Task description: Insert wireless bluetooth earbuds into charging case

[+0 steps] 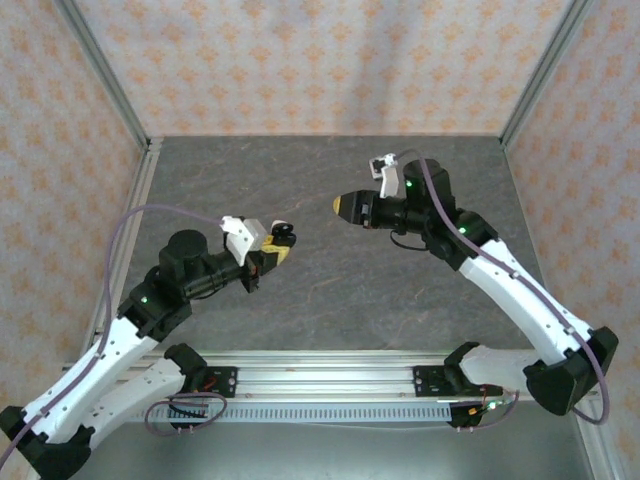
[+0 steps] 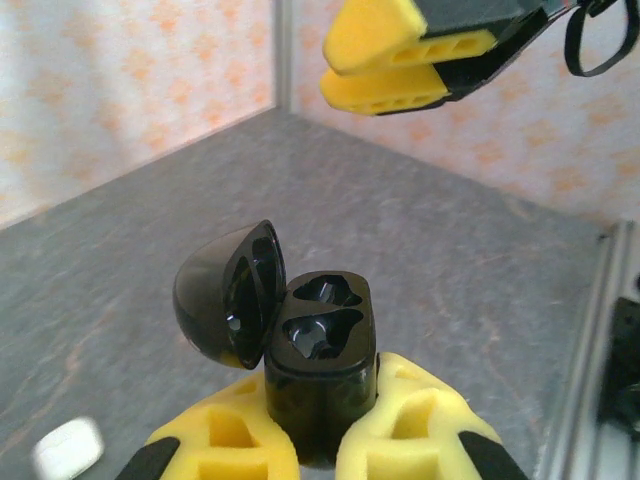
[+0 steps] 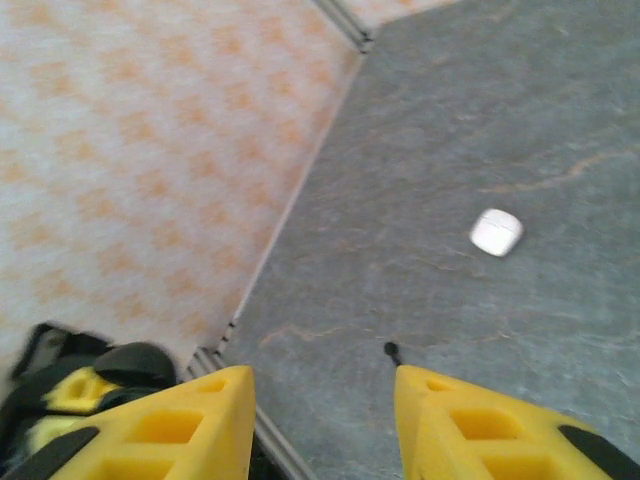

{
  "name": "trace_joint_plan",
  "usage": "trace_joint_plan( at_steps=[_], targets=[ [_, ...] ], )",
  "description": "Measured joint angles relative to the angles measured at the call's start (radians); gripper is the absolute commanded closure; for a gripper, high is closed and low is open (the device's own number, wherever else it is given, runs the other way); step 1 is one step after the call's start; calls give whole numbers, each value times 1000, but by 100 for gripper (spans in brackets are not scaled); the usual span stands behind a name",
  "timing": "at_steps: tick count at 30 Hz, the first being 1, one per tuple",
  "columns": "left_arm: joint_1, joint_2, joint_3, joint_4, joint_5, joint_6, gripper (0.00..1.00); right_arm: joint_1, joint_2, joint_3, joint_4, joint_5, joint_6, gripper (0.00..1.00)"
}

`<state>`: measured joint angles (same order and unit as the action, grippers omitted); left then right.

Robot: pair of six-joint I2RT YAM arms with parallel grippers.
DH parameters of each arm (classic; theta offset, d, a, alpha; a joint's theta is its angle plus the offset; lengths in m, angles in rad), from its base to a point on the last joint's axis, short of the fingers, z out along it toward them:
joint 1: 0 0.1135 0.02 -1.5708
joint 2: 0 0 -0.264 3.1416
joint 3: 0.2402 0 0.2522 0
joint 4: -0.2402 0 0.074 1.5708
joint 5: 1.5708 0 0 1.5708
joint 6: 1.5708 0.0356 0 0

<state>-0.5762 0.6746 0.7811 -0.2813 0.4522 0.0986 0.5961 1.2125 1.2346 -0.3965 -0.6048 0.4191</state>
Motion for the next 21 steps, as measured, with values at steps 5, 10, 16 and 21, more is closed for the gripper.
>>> trace_joint_plan(
  at_steps=[5,10,16,21],
  targets=[
    [0,-133,-11,-71,-86,34,100,60,259,61,-50,104,-5,64],
    [0,-240,-19,-113,-67,84,100,145,579,266,-127,140,-51,66],
    [0,-338,-26,-147,-71,130,100,243,876,526,-209,152,-94,68],
    [0,-346,-21,-192,-96,159,100,335,1058,743,-320,197,-140,68]
  ],
)
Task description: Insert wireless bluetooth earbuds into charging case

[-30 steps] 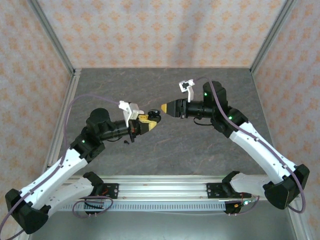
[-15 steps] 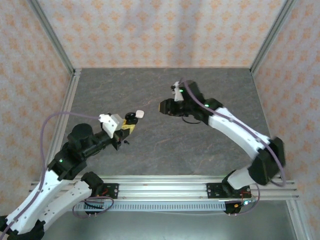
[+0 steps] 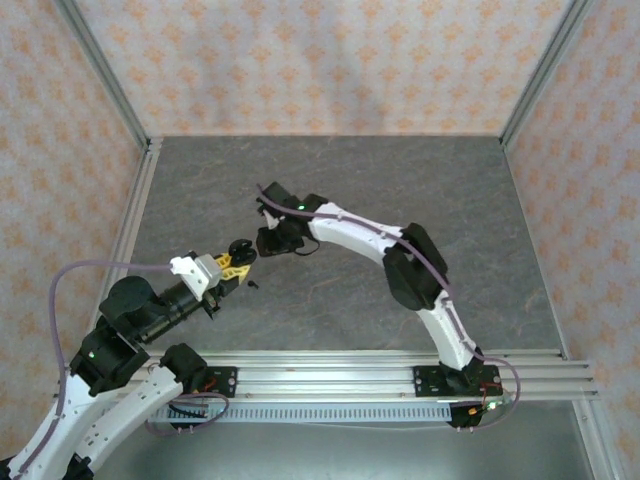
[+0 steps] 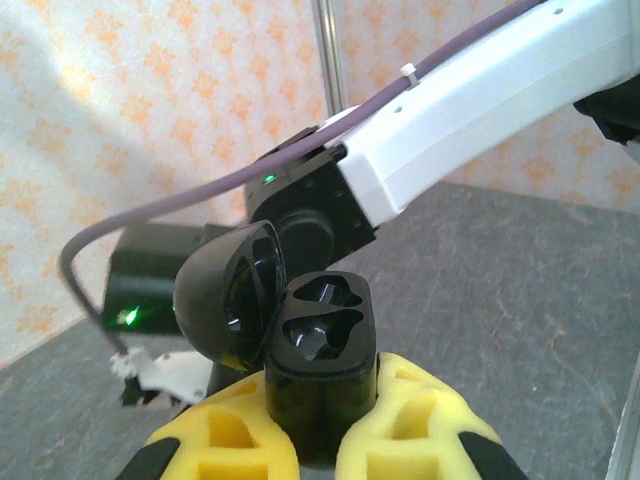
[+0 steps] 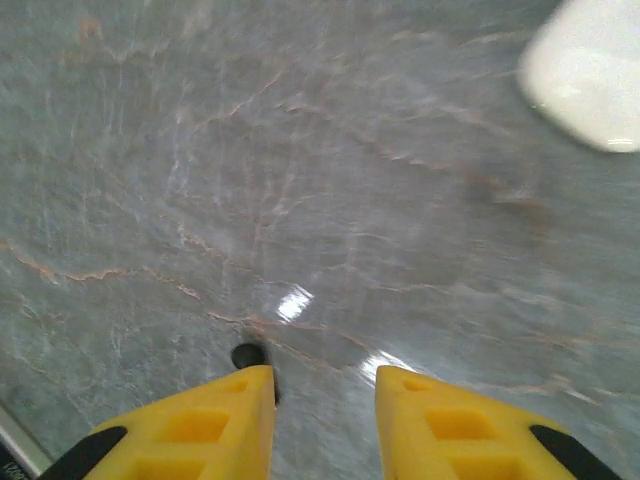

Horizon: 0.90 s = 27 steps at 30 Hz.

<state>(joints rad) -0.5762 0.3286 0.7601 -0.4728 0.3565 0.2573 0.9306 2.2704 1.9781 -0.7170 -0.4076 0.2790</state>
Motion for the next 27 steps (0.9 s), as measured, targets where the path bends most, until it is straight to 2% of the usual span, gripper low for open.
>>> trace_joint_plan(
  at_steps=[5,10,18,27],
  targets=[
    [0,-10,0,-20,-30,6,100,86,164,227,-138,72,-55,67],
    [0,-44,0,-20,-51,6,100,109,237,336,-242,99,-80,63],
    [0,-50,7,-40,-77,19,100,125,288,430,-340,141,-116,61],
    [0,-69,6,-72,-77,13,100,140,304,444,-362,149,-126,60]
  ],
)
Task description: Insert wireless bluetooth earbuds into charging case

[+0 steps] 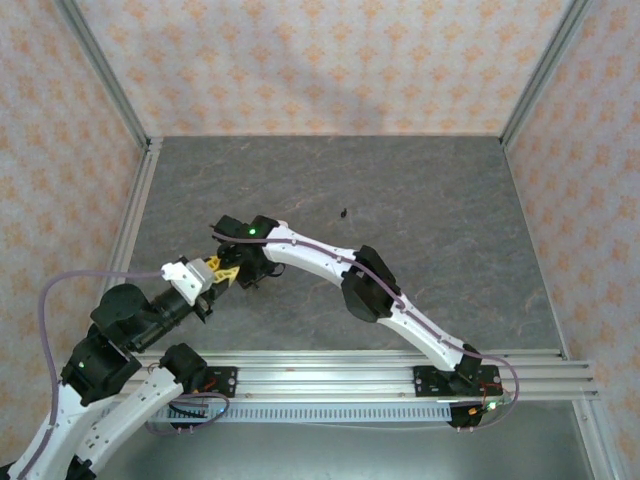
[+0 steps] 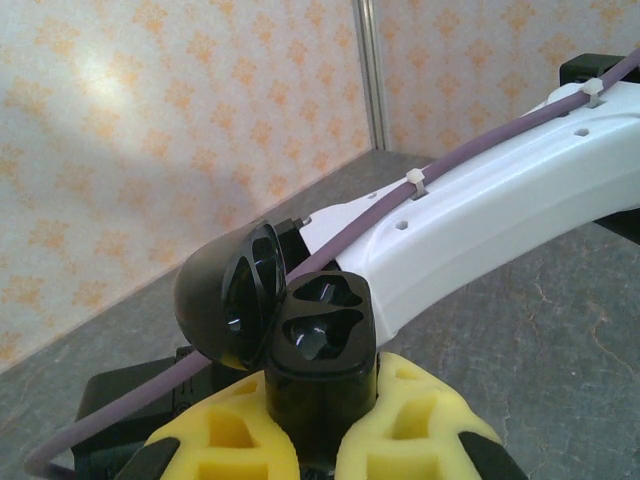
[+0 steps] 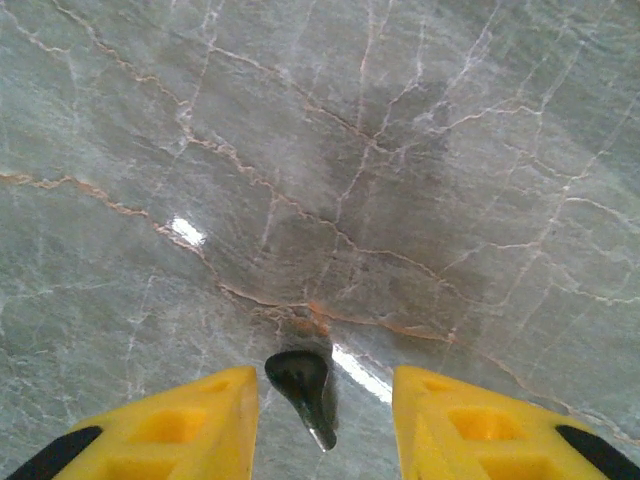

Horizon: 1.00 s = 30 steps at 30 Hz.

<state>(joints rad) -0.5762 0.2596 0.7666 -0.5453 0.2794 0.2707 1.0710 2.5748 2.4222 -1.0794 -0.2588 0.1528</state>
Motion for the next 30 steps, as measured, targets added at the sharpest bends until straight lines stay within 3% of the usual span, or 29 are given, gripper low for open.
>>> trace_joint_plan(
  at_steps=[14,22,30],
  targets=[
    [0,-31,-28,2,0,-46,100,2,36,29,-7,-2,-1,62],
    [0,-31,-57,3,0,-64,100,5,38,33,-24,25,-15,76],
    [0,-31,-63,3,0,-68,100,9,38,33,-39,47,-16,81]
  ],
)
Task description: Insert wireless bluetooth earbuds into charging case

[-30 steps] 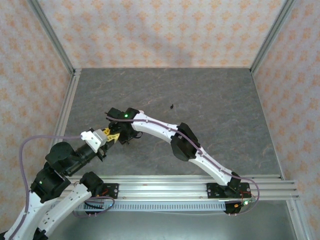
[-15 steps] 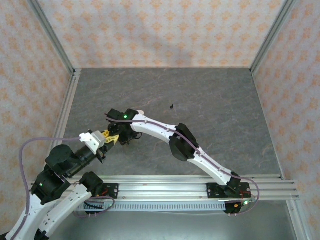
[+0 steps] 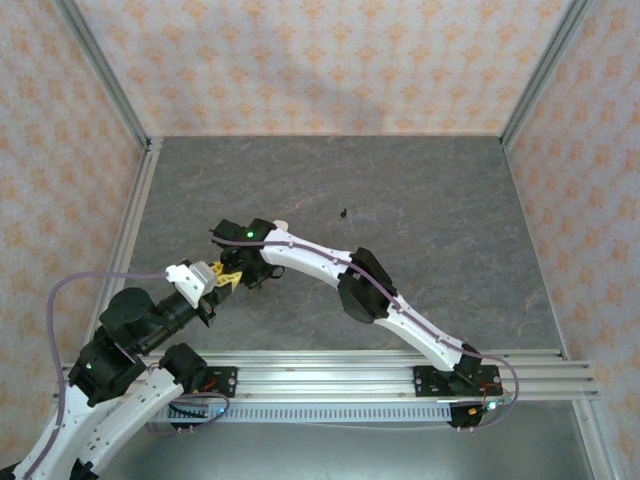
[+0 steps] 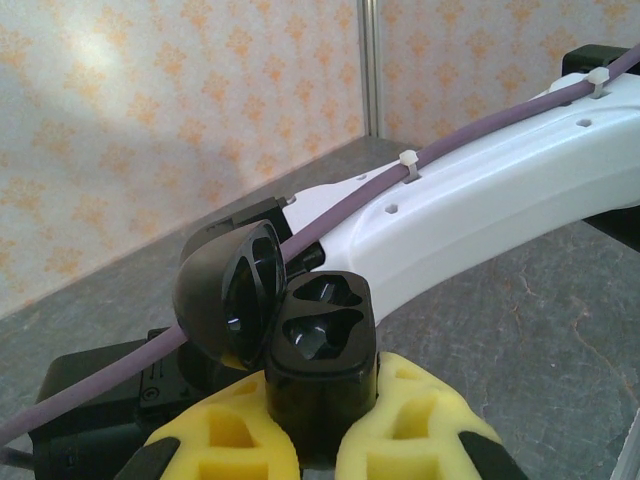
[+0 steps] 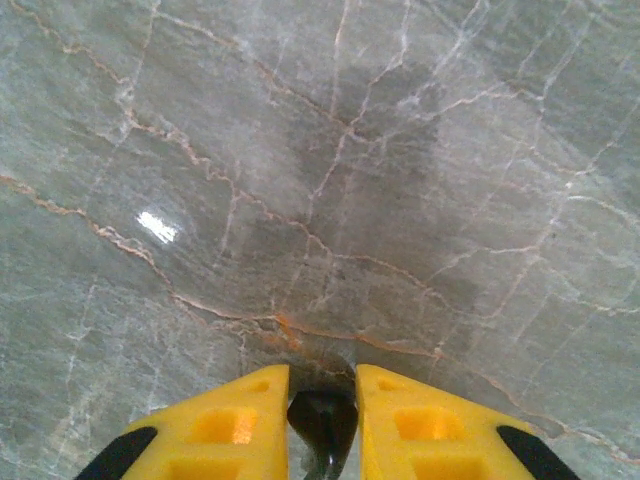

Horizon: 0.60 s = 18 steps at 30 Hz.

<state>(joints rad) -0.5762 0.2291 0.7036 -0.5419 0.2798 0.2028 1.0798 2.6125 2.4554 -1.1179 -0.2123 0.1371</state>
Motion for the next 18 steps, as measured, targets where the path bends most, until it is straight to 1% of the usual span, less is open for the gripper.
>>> trace_joint_plan(
  at_steps=[4,6,12,18],
  targets=[
    [0,1,-1,3,0,-12,100,6,-6,-8,-7,17,0,84],
    [0,4,-6,16,1,-20,100,7,-32,-53,-3,27,0,85],
    [0,20,-56,98,31,-57,100,-10,-179,-307,43,41,4,88],
    [0,30,-133,232,47,-127,100,-95,-407,-621,184,63,35,92]
  ],
)
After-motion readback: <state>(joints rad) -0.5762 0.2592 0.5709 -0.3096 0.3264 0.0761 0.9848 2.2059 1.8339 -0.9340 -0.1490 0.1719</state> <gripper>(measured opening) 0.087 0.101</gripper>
